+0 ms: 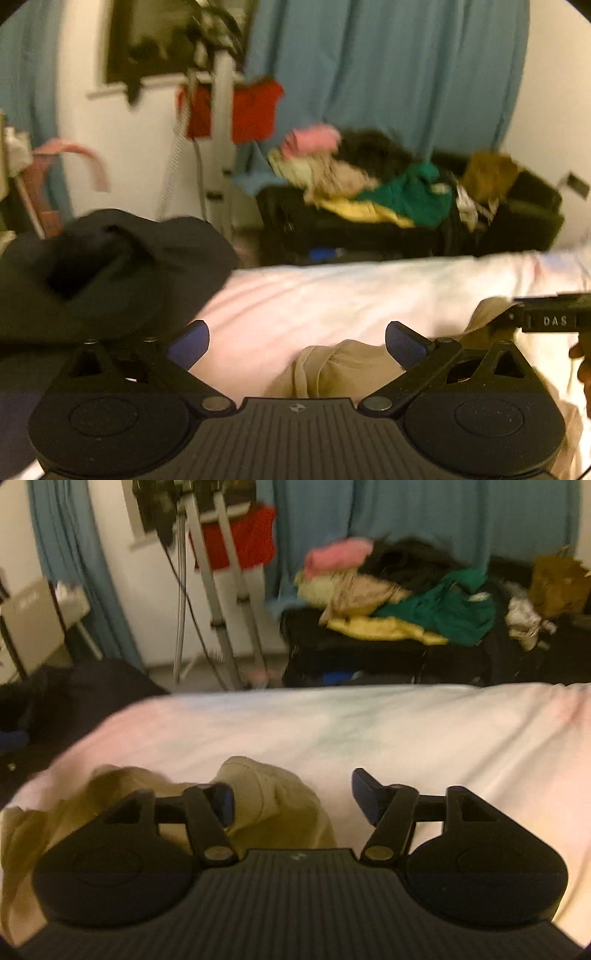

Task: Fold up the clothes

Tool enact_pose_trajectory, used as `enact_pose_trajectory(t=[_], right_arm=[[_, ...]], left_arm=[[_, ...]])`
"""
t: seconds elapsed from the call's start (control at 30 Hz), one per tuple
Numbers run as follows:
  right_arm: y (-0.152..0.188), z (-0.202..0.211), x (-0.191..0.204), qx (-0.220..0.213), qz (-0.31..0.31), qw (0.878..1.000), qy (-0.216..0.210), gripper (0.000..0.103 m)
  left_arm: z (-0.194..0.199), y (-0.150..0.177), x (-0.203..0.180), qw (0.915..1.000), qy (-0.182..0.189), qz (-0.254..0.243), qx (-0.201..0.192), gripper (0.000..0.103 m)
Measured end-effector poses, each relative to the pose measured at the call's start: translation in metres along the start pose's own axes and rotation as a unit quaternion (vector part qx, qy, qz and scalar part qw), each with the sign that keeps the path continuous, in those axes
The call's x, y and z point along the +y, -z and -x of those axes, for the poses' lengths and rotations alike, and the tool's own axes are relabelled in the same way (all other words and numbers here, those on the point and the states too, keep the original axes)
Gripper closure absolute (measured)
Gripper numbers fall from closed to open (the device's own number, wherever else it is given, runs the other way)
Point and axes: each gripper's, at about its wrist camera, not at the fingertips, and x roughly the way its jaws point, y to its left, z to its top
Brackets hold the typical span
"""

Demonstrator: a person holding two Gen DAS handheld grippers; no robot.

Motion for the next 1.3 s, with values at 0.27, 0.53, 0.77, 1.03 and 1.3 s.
enact_pose_trajectory(t=[0.27, 0.53, 0.77, 1.03, 1.3], right_arm=[[0.052, 0.080, 0.014, -0.019, -0.031, 0.998, 0.042, 0.011], [0.139, 0.233, 0.046, -0.115, -0.071, 0.991, -0.002, 0.011], [0.227, 0.322, 0.047, -0.159, -0.074, 0.984, -0.018, 0.011], [0.285, 0.315, 0.005, -0.140, -0.195, 0.970, -0.048, 0.011], [0.296, 0.271, -0.012, -0.115, -0.224, 0.966, -0.054, 0.011]], left_arm=[[0.170, 0.092, -0.016, 0.9972, -0.020, 0.029, -0.066, 0.001], [0.298, 0.170, -0.031, 0.9962, -0.041, 0.033, -0.069, 0.001], [0.346, 0.187, -0.033, 0.9958, -0.024, 0.052, -0.071, 0.001], [0.286, 0.201, 0.049, 0.9357, 0.016, 0.352, 0.000, 0.014], [0.211, 0.193, 0.102, 0.8946, -0.004, 0.447, -0.015, 0.054]])
